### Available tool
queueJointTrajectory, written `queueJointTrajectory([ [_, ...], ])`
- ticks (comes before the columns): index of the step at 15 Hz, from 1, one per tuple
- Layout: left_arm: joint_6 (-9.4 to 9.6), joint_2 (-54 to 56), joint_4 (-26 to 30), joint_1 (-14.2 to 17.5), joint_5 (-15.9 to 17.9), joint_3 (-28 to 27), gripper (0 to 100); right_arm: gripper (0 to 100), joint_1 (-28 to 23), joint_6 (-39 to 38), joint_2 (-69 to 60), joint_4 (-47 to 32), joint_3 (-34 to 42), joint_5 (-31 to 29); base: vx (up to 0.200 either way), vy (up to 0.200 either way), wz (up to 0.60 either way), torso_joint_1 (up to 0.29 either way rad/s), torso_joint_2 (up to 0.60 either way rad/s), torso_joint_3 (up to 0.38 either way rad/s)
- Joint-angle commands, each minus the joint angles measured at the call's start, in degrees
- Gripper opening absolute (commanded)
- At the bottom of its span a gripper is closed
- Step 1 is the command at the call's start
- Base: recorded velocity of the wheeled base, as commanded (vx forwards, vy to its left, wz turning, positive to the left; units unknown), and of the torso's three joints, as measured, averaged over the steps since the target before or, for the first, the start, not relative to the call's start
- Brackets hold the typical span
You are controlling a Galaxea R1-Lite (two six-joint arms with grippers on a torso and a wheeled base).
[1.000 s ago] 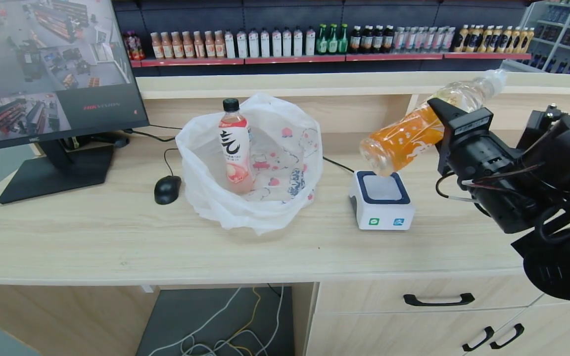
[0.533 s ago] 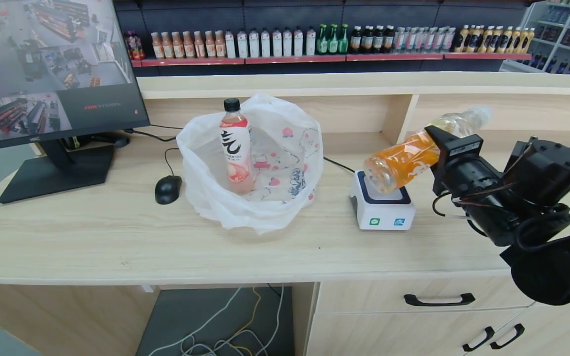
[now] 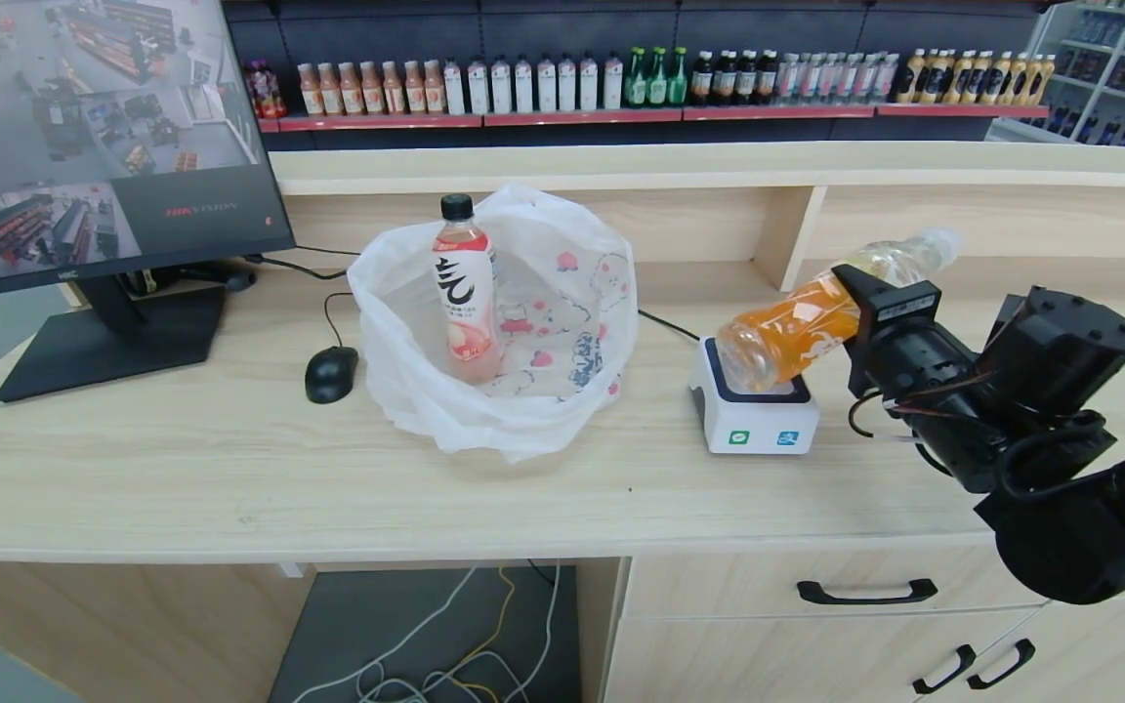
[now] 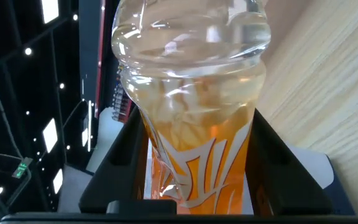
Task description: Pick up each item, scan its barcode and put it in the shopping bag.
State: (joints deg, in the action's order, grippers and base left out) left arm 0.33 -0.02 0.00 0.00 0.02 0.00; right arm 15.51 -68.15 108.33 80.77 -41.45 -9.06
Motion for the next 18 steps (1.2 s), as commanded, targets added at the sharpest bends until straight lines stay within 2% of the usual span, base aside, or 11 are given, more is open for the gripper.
queueJointTrajectory([
  [1, 0.02, 0.02, 0.0, -0.09, 0.06, 0.0, 100, 0, 0.05, -0.06, 0.4, 0.08, -0.12, -0.08, 0.0, 0.0, 0.0, 0.0, 0.0, 0.0],
  [12, 0.02, 0.02, 0.0, -0.09, -0.02, 0.0, 100, 0, -0.3, -0.94, 1.01, 0.08, 0.58, -0.43, 0.0, 0.0, 0.0, 0.0, 0.0, 0.0],
  [15, 0.02, 0.02, 0.0, -0.09, -0.02, 0.0, 100, 0, -0.21, -0.76, 0.83, 3.16, 3.48, -0.35, 0.0, 0.0, 0.0, 0.0, 0.0, 0.0],
  [18, 0.02, 0.02, 0.0, -0.09, -0.02, 0.0, 100, 0, -0.3, -0.85, 0.66, 3.51, 3.13, -0.43, 0.0, 0.0, 0.0, 0.0, 0.0, 0.0],
])
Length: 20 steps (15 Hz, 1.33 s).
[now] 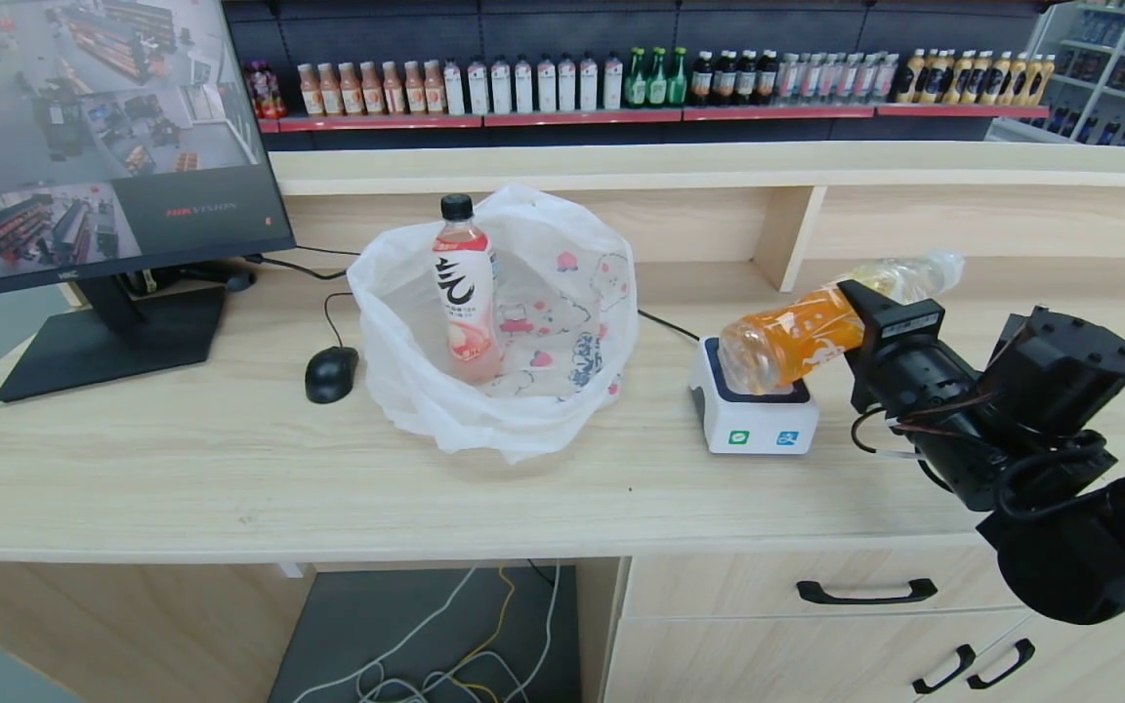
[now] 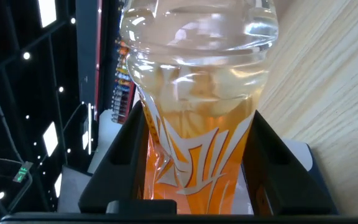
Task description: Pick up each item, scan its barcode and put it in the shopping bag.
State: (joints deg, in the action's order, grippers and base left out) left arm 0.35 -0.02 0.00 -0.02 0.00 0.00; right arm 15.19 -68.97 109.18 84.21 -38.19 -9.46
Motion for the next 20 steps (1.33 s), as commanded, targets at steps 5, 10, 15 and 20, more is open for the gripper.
queueJointTrajectory([
  [5, 0.0, 0.02, 0.0, 0.02, 0.0, 0.0, 100, 0, 0.37, 0.24, -1.16, 0.25, -1.8, -0.03, 0.0, 0.0, 0.0, 0.0, 0.0, 0.0],
  [10, 0.0, 0.02, 0.0, -0.06, 0.0, 0.0, 100, 0, -0.07, 5.25, -7.05, -6.25, -7.51, -0.21, 0.0, 0.0, 0.0, 0.0, 0.0, 0.0],
  [15, 0.0, 0.02, 0.0, -0.06, 0.0, 0.0, 100, 0, 2.56, 27.4, -10.83, -8.36, -10.23, -0.21, 0.0, 0.0, 0.0, 0.0, 0.0, 0.0],
  [20, 0.0, 0.02, 0.0, -0.06, 0.0, 0.0, 100, 0, 4.76, 54.3, -14.34, -7.04, -8.13, 0.23, 0.0, 0.0, 0.0, 0.0, 0.0, 0.0],
])
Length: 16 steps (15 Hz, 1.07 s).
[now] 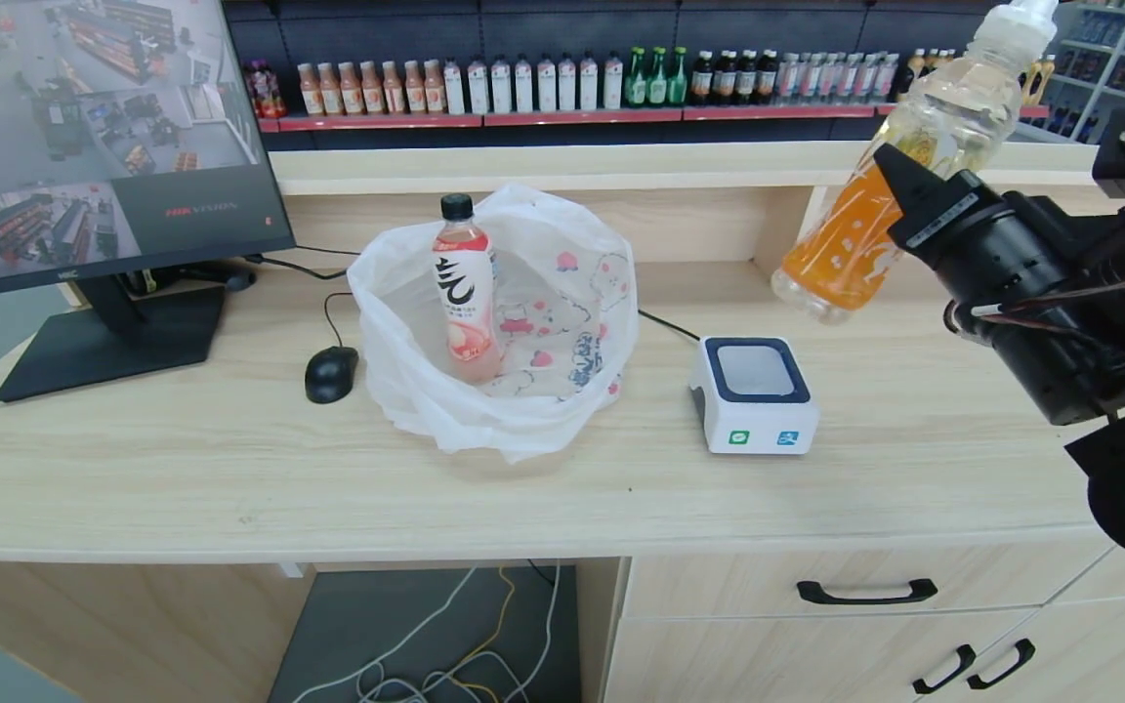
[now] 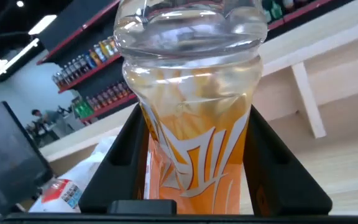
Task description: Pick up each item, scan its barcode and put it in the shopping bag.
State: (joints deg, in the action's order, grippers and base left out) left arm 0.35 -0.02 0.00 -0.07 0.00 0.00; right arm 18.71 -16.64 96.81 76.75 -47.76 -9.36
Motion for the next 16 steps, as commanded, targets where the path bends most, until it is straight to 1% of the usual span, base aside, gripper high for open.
queueJointTrajectory([
  [1, 0.09, 0.02, 0.0, 0.07, 0.0, 0.0, 100, 0, 2.03, 7.76, -3.47, 1.38, 3.73, 0.4, 0.0, 0.0, 0.0, 0.0, 0.0, 0.0],
  [2, 0.09, 0.02, 0.0, -0.01, 0.0, 0.0, 100, 0, 2.29, 9.87, -3.99, 1.47, 4.78, 0.66, 0.0, 0.0, 0.0, 0.0, 0.0, 0.0],
  [3, 0.09, 0.02, 0.0, 0.07, 0.0, 0.0, 100, 0, 3.35, 15.5, -5.49, 1.56, 7.16, 1.98, 0.0, 0.0, 0.0, 0.0, 0.0, 0.0],
  [5, 0.0, 0.02, 0.0, -0.01, 0.0, 0.0, 100, 0, 3.44, 19.89, -6.37, 3.05, 10.41, 3.3, 0.0, 0.0, 0.0, 0.0, 0.0, 0.0],
  [7, -0.09, 0.02, 0.0, 0.07, 0.0, 0.0, 100, 0, 3.88, 19.98, -6.01, 5.25, 12.43, 3.47, 0.0, 0.0, 0.0, 0.0, 0.0, 0.0],
  [9, -0.09, 0.02, 0.0, -0.01, 0.0, 0.0, 100, 0, 3.79, 19.98, -5.22, 5.34, 11.99, 3.47, 0.0, 0.0, 0.0, 0.0, 0.0, 0.0],
  [13, -0.09, 0.02, 0.0, 0.07, 0.0, 0.0, 100, 0, 3.88, 20.16, -2.41, 6.04, 8.83, 3.39, 0.0, 0.0, 0.0, 0.0, 0.0, 0.0],
  [16, 0.0, 0.02, 0.0, -0.01, 0.0, 0.0, 100, 0, 3.79, 20.16, -1.97, 6.22, 8.74, 3.39, 0.0, 0.2, 0.0, 0.001, 0.0, -0.002],
])
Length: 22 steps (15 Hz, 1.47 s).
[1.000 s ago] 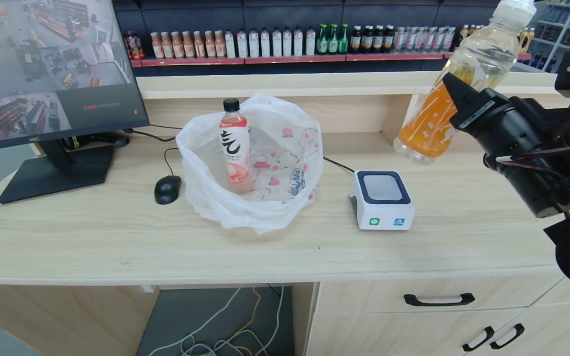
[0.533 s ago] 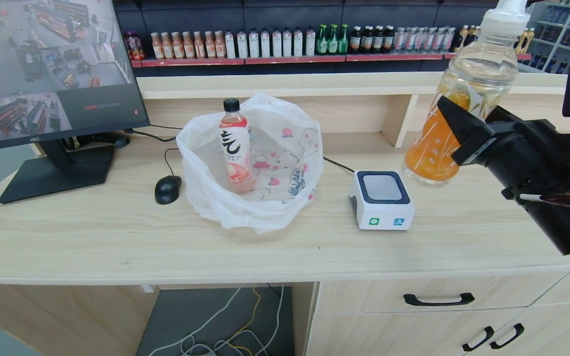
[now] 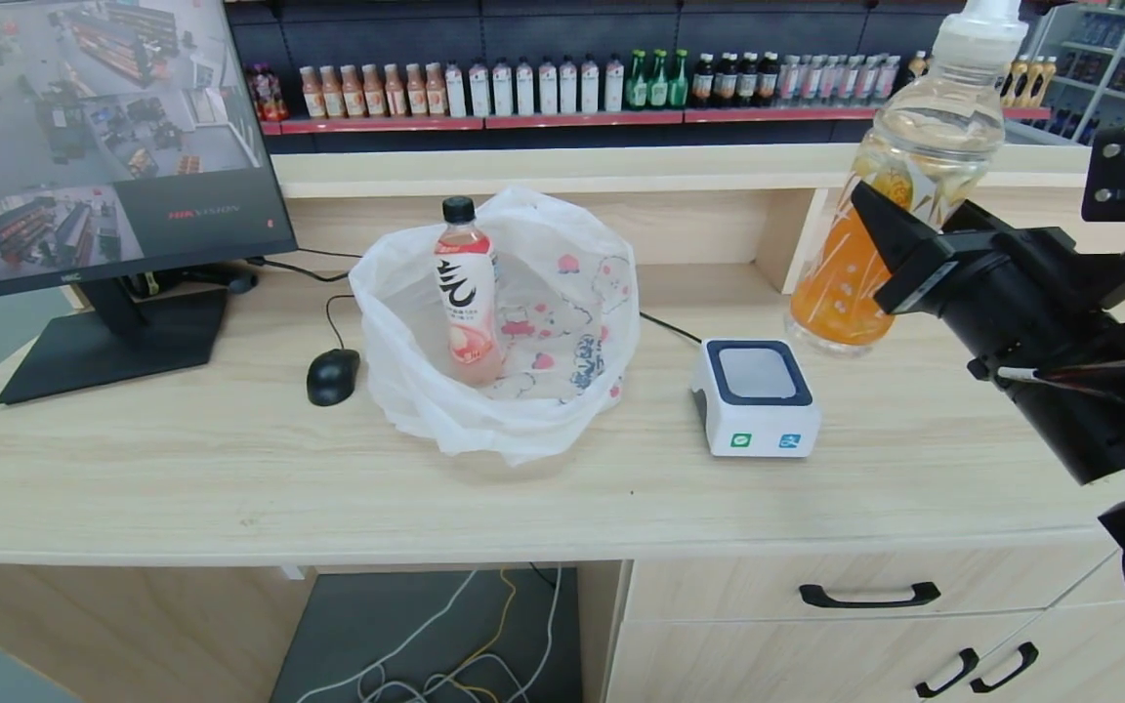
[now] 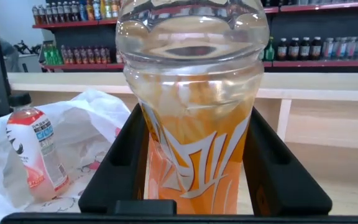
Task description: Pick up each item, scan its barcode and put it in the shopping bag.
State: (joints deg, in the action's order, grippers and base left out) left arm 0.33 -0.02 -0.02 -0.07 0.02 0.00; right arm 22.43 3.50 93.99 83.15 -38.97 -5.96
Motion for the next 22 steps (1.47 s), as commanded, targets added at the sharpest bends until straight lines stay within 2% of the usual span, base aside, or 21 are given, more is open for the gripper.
queueJointTrajectory([
  [1, 0.11, 0.02, 0.02, -0.01, -0.02, 0.0, 100, 0, 0.25, 0.02, 0.93, -0.18, 0.04, 0.07, 0.0, 0.2, 0.0, -0.002, 0.0, 0.017],
  [12, 0.02, 0.02, 0.02, -0.01, -0.02, 0.0, 100, 0, 0.16, -0.33, 0.49, -0.1, 0.39, 0.07, 0.0, 0.2, 0.0, 0.003, 0.0, 0.001],
  [22, 0.02, 0.02, 0.02, -0.01, -0.02, 0.0, 100, 0, 0.25, -0.42, 10.6, 0.08, -11.12, -0.02, 0.0, 0.0, 0.0, 0.0, 0.0, 0.0],
])
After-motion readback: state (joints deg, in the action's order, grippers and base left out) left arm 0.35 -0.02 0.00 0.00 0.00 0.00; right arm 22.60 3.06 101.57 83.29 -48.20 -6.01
